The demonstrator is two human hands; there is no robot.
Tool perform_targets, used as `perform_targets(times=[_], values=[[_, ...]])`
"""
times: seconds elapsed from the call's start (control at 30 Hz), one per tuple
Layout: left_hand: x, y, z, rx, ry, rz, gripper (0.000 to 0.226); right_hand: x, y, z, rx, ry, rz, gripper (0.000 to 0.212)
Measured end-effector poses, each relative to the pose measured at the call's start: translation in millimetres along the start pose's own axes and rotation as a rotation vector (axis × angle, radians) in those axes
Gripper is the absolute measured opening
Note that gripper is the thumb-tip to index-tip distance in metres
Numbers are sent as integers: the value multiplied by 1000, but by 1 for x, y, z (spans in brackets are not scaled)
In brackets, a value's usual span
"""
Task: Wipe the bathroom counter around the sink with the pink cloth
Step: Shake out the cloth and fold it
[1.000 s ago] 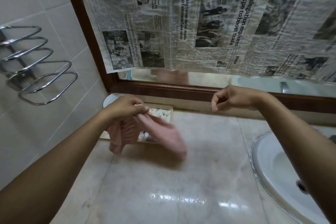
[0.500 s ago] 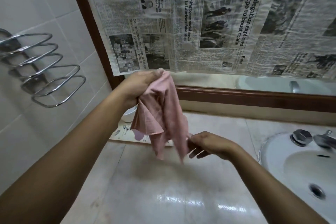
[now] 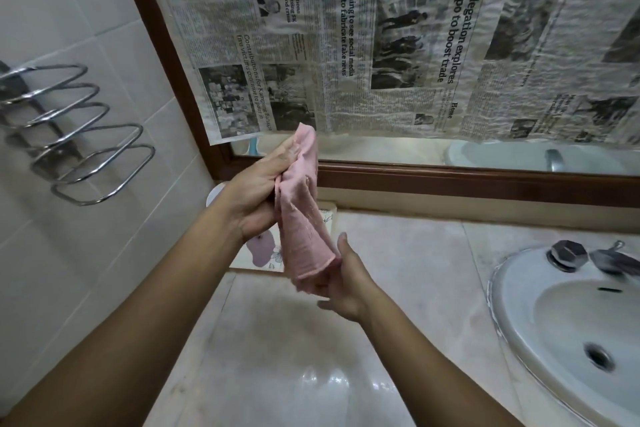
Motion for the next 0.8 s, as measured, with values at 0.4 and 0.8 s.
perform_targets(times=[0.4,0.8], values=[[37,30,93,-240,-268,25,37,104,37,22,104,163,525,26],[62,6,93,-567,-298,96,10,185,58,46,-505,1009,813,28]])
Point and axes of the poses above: each hand's wrist, its own y-axis away from the middle knuckle, its own z-axis out of the back of the hand, x = y × z, the point moved 2 cm from there along -y, towards the middle knuckle, and after that the axes turned 13 degrees about -y, right-handed, at the moved point
